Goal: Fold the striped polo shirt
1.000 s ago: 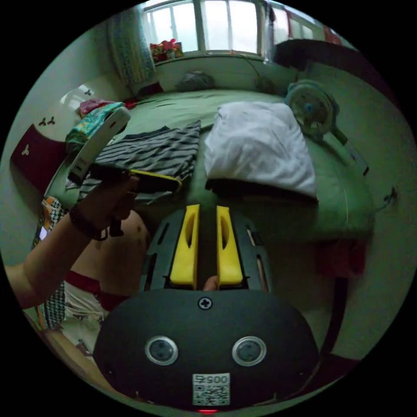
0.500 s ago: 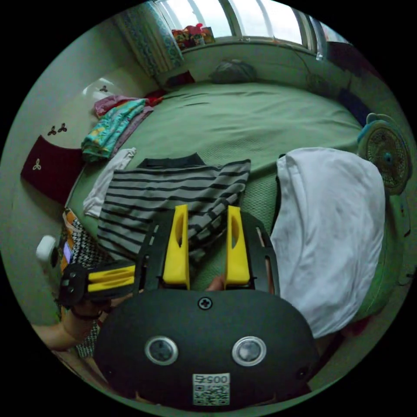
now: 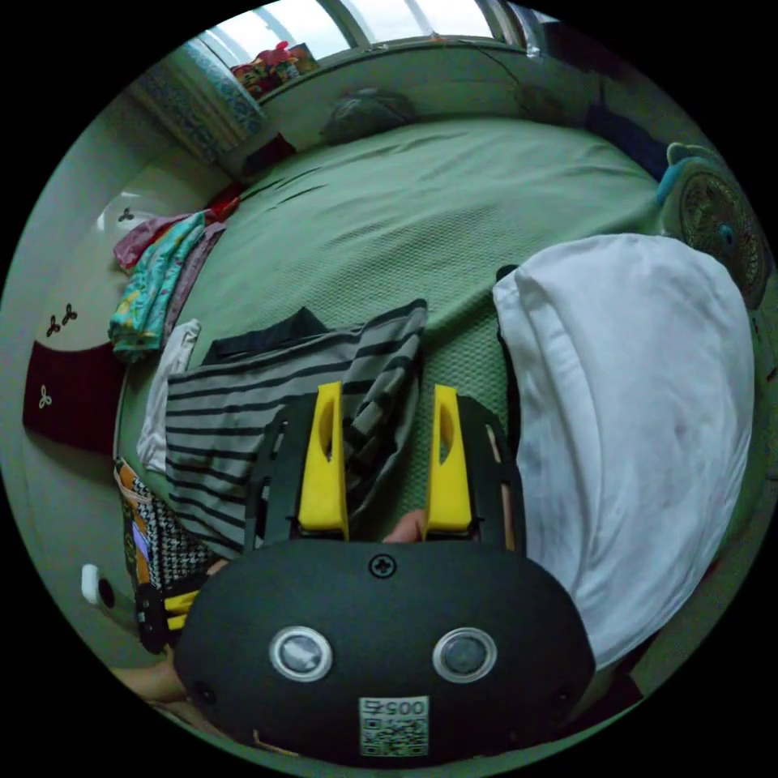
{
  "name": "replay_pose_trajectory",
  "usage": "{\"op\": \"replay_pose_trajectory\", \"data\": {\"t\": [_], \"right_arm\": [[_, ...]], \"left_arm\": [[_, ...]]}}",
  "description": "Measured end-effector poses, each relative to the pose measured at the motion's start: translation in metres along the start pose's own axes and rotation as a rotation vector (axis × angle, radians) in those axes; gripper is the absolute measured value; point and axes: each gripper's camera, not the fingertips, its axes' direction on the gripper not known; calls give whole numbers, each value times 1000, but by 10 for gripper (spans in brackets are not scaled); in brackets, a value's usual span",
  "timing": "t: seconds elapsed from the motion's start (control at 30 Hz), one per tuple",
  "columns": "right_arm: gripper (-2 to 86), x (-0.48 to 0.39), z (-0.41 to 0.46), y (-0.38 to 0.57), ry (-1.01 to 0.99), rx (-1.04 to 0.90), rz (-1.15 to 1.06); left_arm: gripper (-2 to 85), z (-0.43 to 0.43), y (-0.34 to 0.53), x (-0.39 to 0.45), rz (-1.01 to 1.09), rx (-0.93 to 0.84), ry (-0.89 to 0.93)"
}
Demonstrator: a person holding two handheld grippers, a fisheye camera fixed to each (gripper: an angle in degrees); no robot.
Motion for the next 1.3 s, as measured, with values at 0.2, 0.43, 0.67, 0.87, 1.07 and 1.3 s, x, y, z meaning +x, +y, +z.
{"op": "replay_pose_trajectory", "data": {"t": [0.2, 0.43, 0.67, 0.87, 1.07, 1.3], "right_arm": [[78, -11, 6, -20, 5, -24, -2], [-10, -31, -22, -25, -3, 60, 8], [-13, -67, -85, -34, 29, 161, 14], [-14, -75, -146, -33, 182, 188, 42], [-15, -90, -180, -16, 320, 163, 88], [-14, -196, -181, -18, 332, 155, -32]], "left_arm": [[41, -23, 9, -9, 18, 4, 9], [41, -58, 21, -23, 14, 20, 37], [39, -110, 21, -24, 22, 109, 109], [38, -138, 8, -1, 101, 146, 195], [38, -166, 13, -15, 98, 153, 246], [36, -225, 42, -88, -29, 204, 190]]}}
